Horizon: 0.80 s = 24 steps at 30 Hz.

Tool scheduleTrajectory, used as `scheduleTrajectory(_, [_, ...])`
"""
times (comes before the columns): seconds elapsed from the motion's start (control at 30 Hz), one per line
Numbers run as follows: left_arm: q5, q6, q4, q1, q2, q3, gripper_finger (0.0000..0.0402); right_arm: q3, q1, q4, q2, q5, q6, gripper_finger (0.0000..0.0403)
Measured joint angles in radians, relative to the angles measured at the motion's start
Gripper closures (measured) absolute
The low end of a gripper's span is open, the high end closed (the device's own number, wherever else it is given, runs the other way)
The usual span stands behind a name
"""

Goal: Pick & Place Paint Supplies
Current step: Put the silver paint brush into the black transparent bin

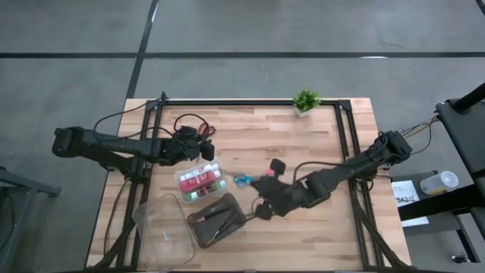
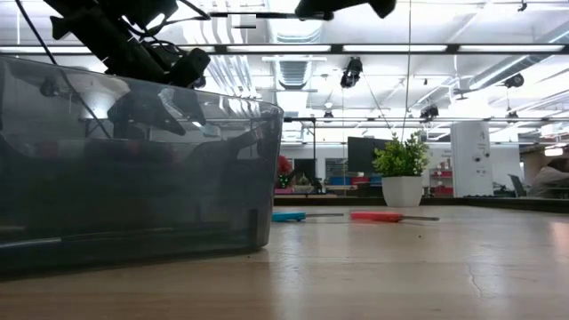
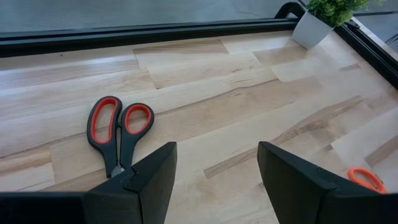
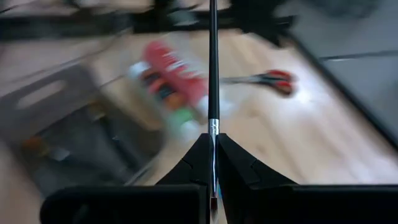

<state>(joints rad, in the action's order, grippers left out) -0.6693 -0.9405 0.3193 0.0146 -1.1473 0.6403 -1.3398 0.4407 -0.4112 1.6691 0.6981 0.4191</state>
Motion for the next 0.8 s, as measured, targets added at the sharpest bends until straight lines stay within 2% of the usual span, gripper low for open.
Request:
scheduleTrajectory(0.13, [0.000,0.000,0.000,0.000,0.000,0.000,0.0169,0.000,0.001,0.003,-0.002,-0.154,-0.059,0.0394])
scheduleTrajectory(0.47, [0.000,0.000,0.000,0.000,0.000,0.000,0.0169,0.001,0.001,0.008,-0.003,-0.325,-0.295,0.0394])
scheduleTrajectory(0.67, [0.000,0.000,0.000,0.000,0.000,0.000,0.0169,0.003,0.000,0.007,-0.001,-0.345,-0.260,0.0394])
scheduleTrajectory(0.8, [0.000,0.000,0.000,0.000,0.000,0.000,0.0169,0.003,0.001,-0.002,0.000,-0.368,-0.384,0.0394])
